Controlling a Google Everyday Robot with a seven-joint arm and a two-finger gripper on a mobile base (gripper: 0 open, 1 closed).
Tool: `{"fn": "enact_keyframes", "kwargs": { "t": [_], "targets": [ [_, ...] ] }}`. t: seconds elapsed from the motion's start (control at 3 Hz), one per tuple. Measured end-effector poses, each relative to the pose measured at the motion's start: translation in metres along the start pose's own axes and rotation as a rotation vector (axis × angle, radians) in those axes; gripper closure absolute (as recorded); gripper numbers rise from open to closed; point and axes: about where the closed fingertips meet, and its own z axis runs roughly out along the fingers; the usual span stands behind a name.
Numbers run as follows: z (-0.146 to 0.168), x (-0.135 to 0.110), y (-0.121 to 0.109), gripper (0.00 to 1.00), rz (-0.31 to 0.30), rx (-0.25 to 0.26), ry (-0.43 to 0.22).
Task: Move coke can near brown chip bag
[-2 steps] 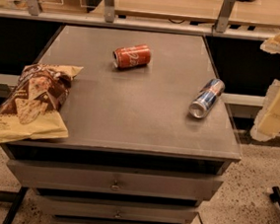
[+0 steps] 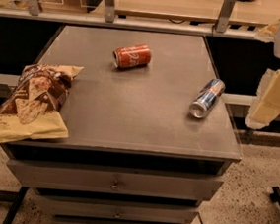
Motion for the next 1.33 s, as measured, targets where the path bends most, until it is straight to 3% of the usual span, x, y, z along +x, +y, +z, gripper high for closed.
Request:
{"fn": "enact_keyframes", "kwargs": {
  "t": [0.33, 0.67, 1.0, 1.33],
  "targets": [
    [0.008, -0.015, -0.042, 0.0, -0.061, 0.062, 0.009],
    [0.023, -0.046, -0.092, 0.0, -0.181, 0.126, 0.022],
    [0.053, -0.093, -0.131, 0.0, -0.346, 0.177, 0.057],
    [0.088, -0.137, -0.163, 0.0, -0.481, 0.197, 0.068]
  ]
}}
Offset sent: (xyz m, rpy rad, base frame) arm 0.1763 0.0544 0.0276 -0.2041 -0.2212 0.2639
